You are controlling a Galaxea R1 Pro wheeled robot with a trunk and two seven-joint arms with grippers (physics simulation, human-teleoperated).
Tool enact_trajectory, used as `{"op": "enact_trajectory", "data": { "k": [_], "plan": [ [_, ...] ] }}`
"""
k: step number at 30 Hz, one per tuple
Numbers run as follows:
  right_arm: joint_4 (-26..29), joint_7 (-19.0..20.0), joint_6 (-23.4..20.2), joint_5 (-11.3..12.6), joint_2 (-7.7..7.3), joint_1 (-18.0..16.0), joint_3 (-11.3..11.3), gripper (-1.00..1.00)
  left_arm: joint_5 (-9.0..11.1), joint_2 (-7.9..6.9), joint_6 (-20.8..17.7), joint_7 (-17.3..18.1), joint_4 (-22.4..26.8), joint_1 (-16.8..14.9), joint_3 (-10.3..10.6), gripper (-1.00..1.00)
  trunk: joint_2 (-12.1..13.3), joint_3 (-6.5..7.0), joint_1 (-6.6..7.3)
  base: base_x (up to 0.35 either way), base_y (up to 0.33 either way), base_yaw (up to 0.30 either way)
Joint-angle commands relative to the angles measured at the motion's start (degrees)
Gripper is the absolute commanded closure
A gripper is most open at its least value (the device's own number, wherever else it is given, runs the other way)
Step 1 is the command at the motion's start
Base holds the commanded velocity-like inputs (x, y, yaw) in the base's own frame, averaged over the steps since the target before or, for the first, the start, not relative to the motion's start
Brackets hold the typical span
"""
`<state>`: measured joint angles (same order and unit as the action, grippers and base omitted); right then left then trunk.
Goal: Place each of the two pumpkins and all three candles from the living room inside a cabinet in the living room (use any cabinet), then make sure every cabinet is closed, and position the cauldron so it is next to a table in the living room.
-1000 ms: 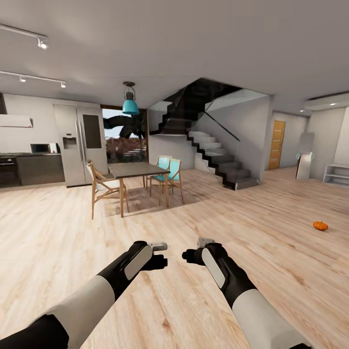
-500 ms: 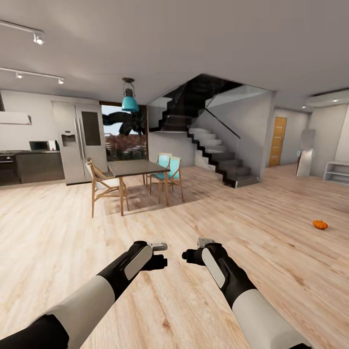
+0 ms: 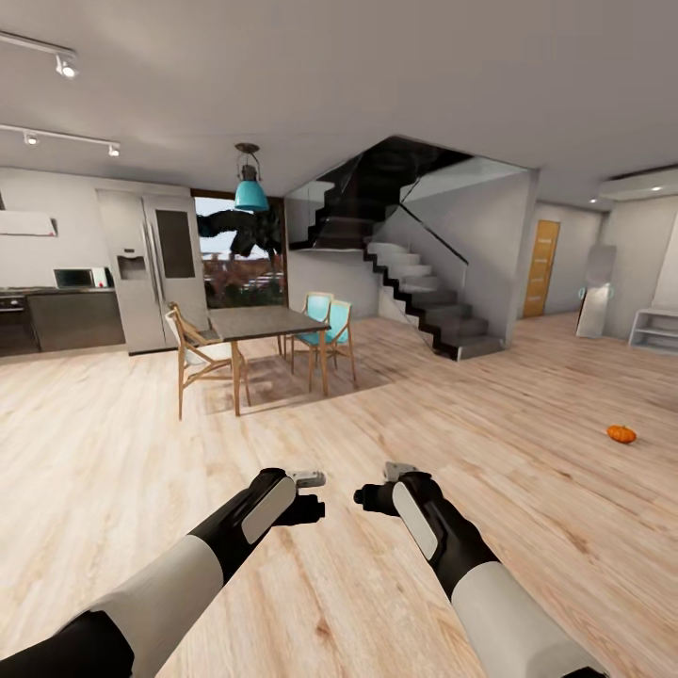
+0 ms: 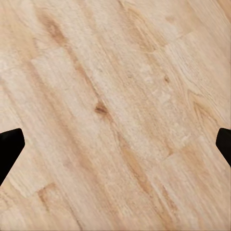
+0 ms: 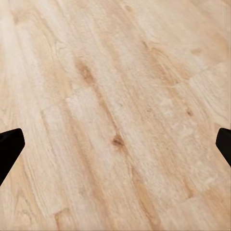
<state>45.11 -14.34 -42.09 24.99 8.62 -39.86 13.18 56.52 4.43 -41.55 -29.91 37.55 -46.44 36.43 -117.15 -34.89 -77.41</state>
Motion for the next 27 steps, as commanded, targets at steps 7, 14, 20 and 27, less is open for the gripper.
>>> {"op": "enact_trajectory", "data": {
  "k": [7, 14, 20, 27],
  "plan": [
    [0.0, -0.9, -0.1, 0.5, -0.20, 0.0, 0.0, -1.00, 0.6, 0.01, 0.0, -0.8, -1.6, -0.3, 0.2, -1.00, 2.8, 0.52, 1.55, 0.000, 0.000, 0.000],
    [-0.2, -5.0, -0.2, 0.4, -0.16, 0.0, 0.0, -1.00, 0.6, 0.05, 0.2, -0.8, -8.4, -2.8, 0.2, -1.00, 5.6, 1.11, 3.09, 0.000, 0.000, 0.000],
    [-0.2, -7.7, -0.2, 0.6, -0.10, 0.0, 0.1, -1.00, 0.8, 0.05, 0.2, -1.3, -12.6, -4.0, 0.2, -1.00, 7.2, 1.54, 3.97, 0.000, 0.000, 0.000],
    [-0.2, -8.2, -0.2, 0.6, -0.09, 0.0, 0.1, -1.00, 1.0, -0.02, 0.1, -2.9, -13.2, -4.2, 0.2, -1.00, 7.2, 1.45, 3.97, 0.000, -0.004, 0.027]
  ]
}}
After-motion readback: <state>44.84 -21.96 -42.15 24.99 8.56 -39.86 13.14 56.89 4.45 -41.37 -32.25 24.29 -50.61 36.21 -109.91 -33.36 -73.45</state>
